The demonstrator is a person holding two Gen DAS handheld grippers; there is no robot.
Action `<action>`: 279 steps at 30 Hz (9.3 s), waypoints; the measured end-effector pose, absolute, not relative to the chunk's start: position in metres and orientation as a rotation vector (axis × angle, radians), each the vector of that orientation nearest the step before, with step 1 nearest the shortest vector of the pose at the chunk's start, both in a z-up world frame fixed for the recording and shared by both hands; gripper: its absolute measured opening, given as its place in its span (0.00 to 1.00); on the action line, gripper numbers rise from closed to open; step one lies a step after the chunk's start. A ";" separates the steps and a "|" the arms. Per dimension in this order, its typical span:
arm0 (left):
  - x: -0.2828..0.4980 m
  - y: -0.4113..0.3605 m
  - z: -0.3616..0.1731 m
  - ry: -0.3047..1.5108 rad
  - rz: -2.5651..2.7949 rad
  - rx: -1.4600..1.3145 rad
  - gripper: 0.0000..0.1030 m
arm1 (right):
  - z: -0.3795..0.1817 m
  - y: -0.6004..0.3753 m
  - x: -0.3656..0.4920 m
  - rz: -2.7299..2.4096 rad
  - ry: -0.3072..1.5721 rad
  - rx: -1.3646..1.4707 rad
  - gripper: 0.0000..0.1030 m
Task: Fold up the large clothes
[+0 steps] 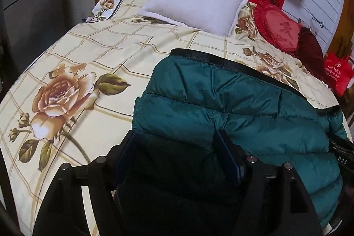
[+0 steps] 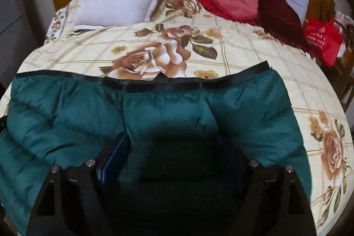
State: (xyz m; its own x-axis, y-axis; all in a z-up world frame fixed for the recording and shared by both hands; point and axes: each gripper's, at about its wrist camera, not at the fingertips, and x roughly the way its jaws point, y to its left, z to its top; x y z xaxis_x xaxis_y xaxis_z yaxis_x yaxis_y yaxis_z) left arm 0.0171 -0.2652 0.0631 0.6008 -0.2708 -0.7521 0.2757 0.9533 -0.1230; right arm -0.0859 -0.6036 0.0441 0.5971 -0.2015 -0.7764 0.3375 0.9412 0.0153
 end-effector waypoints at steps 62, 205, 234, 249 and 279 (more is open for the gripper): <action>-0.042 -0.252 0.096 0.804 -0.331 0.090 0.79 | 0.080 -0.588 -0.210 -0.295 0.819 0.187 0.96; -0.298 -0.193 0.121 0.651 -0.361 0.105 0.76 | 0.104 -0.420 -0.412 -0.270 0.694 0.238 0.91; -0.295 -0.194 0.114 0.656 -0.344 0.114 0.76 | 0.094 -0.418 -0.404 -0.256 0.723 0.237 0.91; -0.295 -0.199 0.113 0.662 -0.355 0.117 0.76 | 0.093 -0.421 -0.401 -0.261 0.732 0.242 0.91; -0.292 -0.209 0.108 0.675 -0.365 0.138 0.76 | 0.086 -0.429 -0.393 -0.252 0.745 0.263 0.91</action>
